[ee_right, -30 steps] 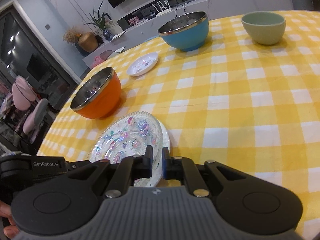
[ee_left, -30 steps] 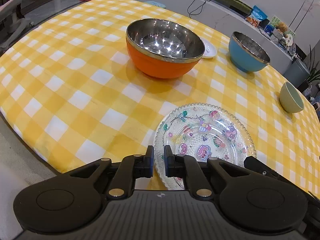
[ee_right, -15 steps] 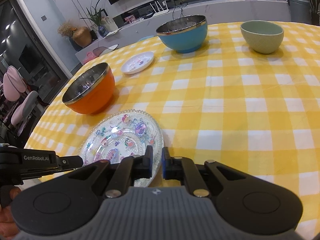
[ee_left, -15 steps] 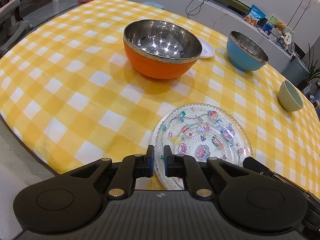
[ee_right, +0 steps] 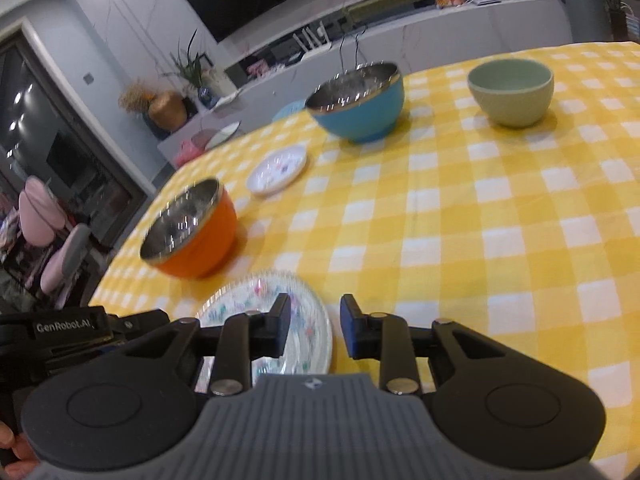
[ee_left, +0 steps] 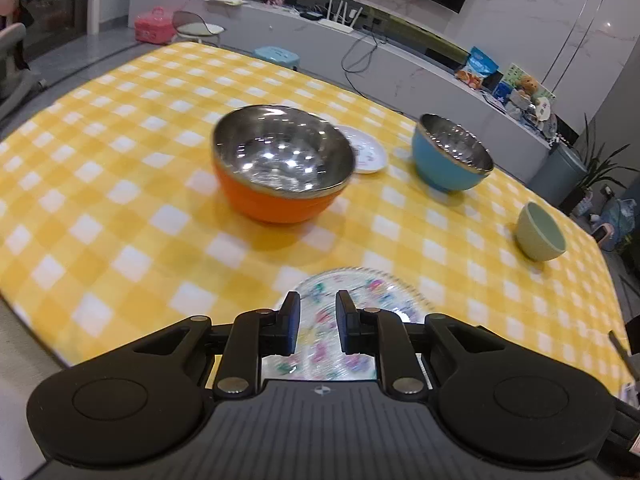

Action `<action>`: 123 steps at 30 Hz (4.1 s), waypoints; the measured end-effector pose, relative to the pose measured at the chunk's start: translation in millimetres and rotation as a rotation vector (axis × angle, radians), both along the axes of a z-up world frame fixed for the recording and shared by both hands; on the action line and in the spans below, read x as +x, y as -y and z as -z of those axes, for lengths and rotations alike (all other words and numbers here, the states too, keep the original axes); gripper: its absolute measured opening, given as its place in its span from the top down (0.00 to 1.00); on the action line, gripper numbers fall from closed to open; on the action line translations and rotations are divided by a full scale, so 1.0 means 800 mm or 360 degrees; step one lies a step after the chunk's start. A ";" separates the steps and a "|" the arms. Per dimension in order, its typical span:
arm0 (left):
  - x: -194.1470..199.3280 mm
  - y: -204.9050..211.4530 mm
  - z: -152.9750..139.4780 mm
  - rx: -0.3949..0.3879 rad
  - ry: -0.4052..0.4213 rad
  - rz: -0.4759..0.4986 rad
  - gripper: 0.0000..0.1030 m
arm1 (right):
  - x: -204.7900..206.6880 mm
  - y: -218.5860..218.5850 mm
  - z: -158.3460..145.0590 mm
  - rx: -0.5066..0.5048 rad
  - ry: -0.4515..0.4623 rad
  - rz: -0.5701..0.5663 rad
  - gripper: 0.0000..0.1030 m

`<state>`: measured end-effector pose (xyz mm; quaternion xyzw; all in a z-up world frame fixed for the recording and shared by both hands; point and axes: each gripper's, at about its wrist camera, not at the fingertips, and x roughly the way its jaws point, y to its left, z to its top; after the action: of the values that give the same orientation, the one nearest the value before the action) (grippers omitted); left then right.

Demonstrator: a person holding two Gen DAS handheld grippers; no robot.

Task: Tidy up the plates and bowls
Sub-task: 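Move the left gripper to the small white plate with candies, then grasp the small white plate rim with the left gripper and lift, then lower the small white plate onto the glass plate and release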

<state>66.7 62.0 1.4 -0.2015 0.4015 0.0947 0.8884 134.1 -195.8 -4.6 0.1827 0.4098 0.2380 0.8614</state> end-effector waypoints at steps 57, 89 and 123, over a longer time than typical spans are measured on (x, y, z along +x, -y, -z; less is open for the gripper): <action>0.360 -0.084 0.042 0.0212 -0.0500 0.0627 0.95 | 0.282 -0.152 0.049 0.0073 -0.0366 0.0169 0.98; 0.027 -0.005 -0.026 -0.0227 -0.0196 0.0410 0.98 | -0.022 0.012 -0.025 0.0250 -0.0279 0.0172 0.99; -0.010 -0.024 0.055 -0.0347 -0.0134 -0.0014 0.97 | -0.024 -0.025 0.043 0.0195 -0.0093 0.0097 0.98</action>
<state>58.8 81.1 -42.6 -0.2944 0.4455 0.0628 0.8432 114.8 -175.9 -39.4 0.2545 0.4137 0.2310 0.8430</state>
